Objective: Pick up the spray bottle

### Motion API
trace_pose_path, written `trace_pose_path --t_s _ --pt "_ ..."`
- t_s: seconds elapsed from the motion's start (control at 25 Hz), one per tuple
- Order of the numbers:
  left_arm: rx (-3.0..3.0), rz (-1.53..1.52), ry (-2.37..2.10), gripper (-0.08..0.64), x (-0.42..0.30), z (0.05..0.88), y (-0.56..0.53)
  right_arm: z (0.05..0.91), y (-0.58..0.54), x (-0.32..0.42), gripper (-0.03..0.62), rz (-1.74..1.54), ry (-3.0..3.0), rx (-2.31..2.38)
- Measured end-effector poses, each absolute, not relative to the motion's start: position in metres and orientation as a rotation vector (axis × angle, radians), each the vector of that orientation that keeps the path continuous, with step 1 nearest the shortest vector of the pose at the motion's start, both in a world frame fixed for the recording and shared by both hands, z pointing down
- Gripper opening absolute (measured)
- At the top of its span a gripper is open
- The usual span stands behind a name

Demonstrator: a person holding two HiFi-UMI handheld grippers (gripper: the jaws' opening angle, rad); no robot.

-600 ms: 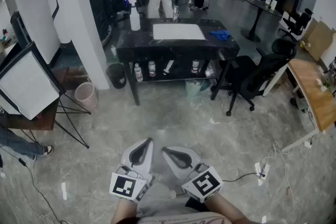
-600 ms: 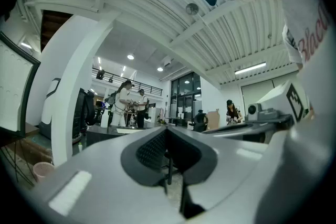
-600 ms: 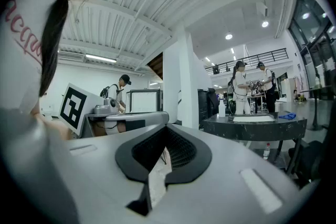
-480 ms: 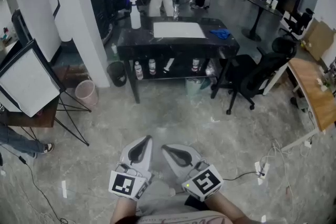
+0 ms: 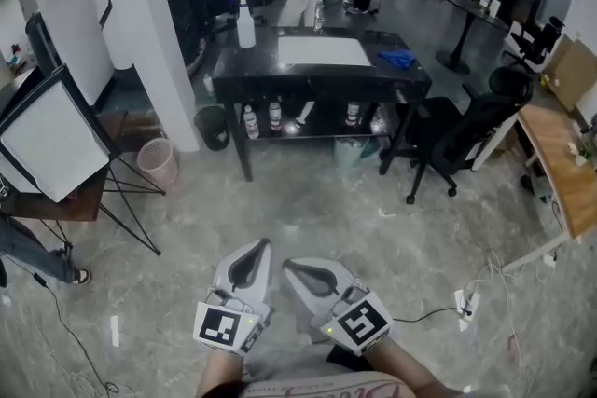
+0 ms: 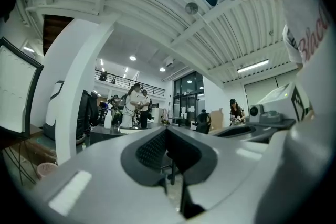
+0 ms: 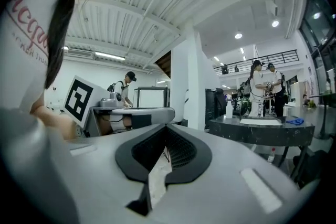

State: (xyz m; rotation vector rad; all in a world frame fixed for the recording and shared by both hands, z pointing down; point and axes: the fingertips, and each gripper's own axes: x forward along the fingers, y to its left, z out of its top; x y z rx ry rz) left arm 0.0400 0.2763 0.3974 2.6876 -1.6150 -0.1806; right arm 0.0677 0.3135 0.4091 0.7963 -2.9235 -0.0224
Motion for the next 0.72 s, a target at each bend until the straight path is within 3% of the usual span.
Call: trace_pose_path --t_s 0.72 --pt "2.71 -0.208 -1.648 -0.002 -0.005 0.39 0.15 0.408 0.185 0.029 0.002 -0.06 -2.9 0.851"
